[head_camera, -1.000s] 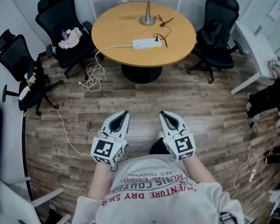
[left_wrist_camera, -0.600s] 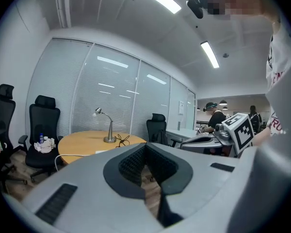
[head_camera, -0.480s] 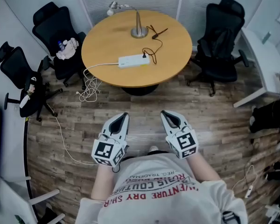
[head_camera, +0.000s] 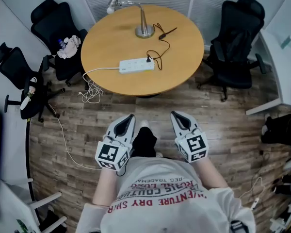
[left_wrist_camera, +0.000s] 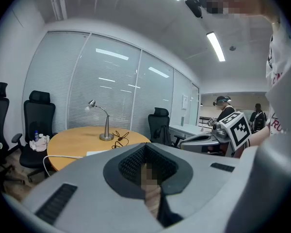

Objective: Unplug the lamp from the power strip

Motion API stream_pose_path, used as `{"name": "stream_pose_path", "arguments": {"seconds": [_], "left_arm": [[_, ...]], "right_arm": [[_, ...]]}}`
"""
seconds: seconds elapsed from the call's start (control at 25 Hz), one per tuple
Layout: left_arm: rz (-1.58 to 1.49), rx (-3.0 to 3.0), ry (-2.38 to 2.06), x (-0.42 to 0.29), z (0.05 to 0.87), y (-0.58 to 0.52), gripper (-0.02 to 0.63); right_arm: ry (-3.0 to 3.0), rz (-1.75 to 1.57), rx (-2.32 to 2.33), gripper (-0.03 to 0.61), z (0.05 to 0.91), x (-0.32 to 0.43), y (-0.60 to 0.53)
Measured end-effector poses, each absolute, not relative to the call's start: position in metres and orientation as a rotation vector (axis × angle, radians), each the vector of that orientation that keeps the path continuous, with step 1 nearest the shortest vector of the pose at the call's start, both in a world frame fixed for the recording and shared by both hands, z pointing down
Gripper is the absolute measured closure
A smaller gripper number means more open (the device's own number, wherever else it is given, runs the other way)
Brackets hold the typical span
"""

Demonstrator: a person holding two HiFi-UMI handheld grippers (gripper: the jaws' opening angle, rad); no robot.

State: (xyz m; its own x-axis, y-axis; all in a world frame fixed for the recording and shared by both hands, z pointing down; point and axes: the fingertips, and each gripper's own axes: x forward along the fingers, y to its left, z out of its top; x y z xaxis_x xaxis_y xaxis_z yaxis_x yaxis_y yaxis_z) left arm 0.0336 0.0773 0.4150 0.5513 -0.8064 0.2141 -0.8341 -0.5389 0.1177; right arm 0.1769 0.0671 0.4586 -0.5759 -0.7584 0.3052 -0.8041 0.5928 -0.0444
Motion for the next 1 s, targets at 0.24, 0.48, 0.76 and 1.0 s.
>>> {"name": "stream_pose_path", "arguments": {"seconds": [0.24, 0.48, 0.76, 1.0], "left_arm": [[0.193, 2.613, -1.335, 0.033, 0.423, 0.005, 0.583], [0.150, 2.665, -1.282, 0.033, 0.412, -0.099, 0.583], [0.154, 2.644, -1.260, 0.007, 0.429, -0.204, 0.583], [0.238, 2.601, -1.223, -0.001, 0.468, -0.245, 0.584]], "right_arm": [[-2.540, 0.241, 1.317, 0.548, 0.466, 0.173, 0.006], [-2.494, 0.242, 1.373, 0.548, 0.460, 0.173, -0.085], [-2.453, 0.254, 1.356, 0.548, 0.468, 0.149, -0.186], [-2.428, 0.304, 1.276, 0.548, 0.492, 0.128, -0.230]]}}
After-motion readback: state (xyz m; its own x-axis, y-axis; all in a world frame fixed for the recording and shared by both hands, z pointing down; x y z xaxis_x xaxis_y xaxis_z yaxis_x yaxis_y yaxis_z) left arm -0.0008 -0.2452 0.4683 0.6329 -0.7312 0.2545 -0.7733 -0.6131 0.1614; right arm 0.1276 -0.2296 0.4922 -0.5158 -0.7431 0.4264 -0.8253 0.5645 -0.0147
